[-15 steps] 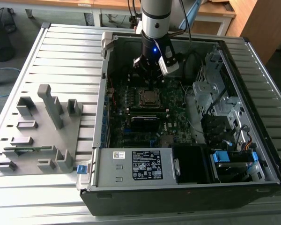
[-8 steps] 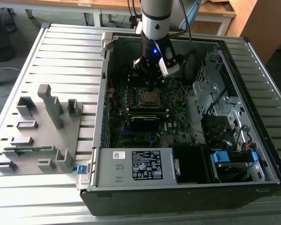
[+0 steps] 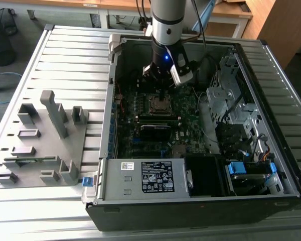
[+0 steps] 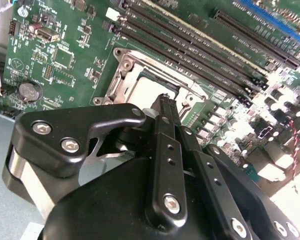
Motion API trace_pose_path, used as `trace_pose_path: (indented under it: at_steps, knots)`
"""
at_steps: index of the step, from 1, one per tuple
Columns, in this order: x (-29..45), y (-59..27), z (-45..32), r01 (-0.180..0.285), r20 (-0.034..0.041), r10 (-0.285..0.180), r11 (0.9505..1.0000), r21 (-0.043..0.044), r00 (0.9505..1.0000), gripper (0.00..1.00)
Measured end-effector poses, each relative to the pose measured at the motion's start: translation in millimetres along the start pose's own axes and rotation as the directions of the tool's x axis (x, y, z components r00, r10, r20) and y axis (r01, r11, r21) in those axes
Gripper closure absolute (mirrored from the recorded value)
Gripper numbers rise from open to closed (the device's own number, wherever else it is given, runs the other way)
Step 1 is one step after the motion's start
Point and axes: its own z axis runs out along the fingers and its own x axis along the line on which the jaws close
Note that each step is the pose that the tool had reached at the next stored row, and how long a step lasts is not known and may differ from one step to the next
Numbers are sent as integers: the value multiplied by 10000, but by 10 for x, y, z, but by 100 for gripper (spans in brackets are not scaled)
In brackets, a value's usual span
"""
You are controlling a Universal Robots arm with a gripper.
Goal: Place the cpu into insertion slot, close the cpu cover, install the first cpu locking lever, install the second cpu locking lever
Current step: 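Install the second cpu locking lever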
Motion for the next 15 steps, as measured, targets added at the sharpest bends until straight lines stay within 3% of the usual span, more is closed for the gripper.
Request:
trace_pose_path:
  at_steps: [15]
  knots:
    - [-5,-117,-3,-1,-1,1,10000,1,10000,89]
